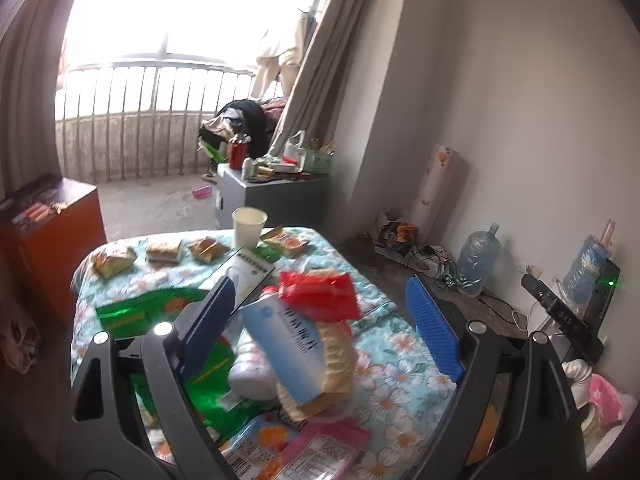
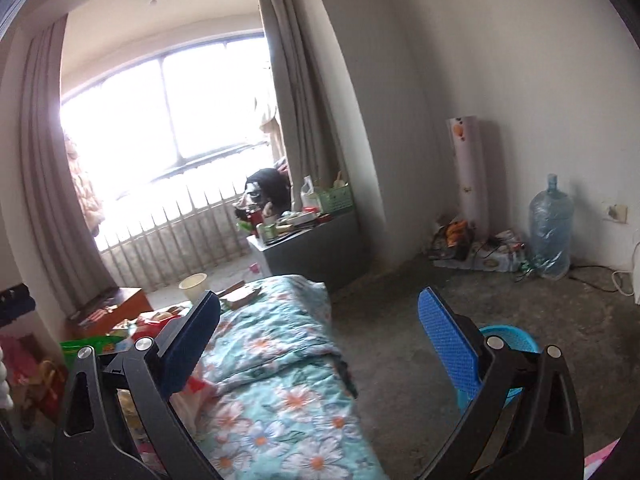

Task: Collect trash
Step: 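Move both tools back toward the trash pile on the bed, then close right tool on red plastic bag while left tool closes on blue medicine box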

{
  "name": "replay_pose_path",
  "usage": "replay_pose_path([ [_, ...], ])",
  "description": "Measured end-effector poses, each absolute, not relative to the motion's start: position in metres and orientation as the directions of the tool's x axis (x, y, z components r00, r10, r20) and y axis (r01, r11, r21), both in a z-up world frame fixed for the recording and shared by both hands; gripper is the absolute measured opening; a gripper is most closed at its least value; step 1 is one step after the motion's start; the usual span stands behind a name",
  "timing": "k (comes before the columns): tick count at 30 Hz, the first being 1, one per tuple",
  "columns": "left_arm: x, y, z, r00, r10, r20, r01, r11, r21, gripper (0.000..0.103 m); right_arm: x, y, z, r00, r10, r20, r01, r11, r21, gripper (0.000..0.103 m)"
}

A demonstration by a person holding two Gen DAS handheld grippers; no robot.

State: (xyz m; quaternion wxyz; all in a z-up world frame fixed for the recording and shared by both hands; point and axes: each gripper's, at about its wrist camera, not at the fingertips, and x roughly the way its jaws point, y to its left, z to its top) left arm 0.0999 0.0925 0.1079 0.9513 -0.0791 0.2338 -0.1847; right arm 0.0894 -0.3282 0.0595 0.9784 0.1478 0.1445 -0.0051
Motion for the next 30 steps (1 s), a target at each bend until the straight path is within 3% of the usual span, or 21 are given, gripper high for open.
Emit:
replay_pose_path([
  [9, 0.097, 0.094, 0.067, 0.802, -0.410, -0.435, 0.330, 0.910, -0.249, 0.083, 0.133, -0.292, 0.040, 0.852, 0.412, -0.322, -0.200, 0.826, 0.528, 0.096],
  [15, 0.099, 0.057, 0.040, 0.754, -0.451, -0.478, 0.414, 0.891, -0.187, 0.083, 0.180, -0.258, 0.024, 0.742, 0.561, -0.369, -0.274, 0.755, 0.596, 0.086],
  [22, 0.106, 0.028, 0.013, 0.756, -0.417, -0.505, 0.437, 0.895, -0.085, 0.077, 0.232, -0.234, 0.002, 0.634, 0.648, -0.422, -0.276, 0.699, 0.660, 0.079],
  [30, 0.129, 0.042, 0.004, 0.769, -0.385, -0.510, 0.380, 0.917, -0.118, 0.070, 0.280, -0.218, -0.014, 0.556, 0.696, -0.455, -0.259, 0.665, 0.701, 0.074],
])
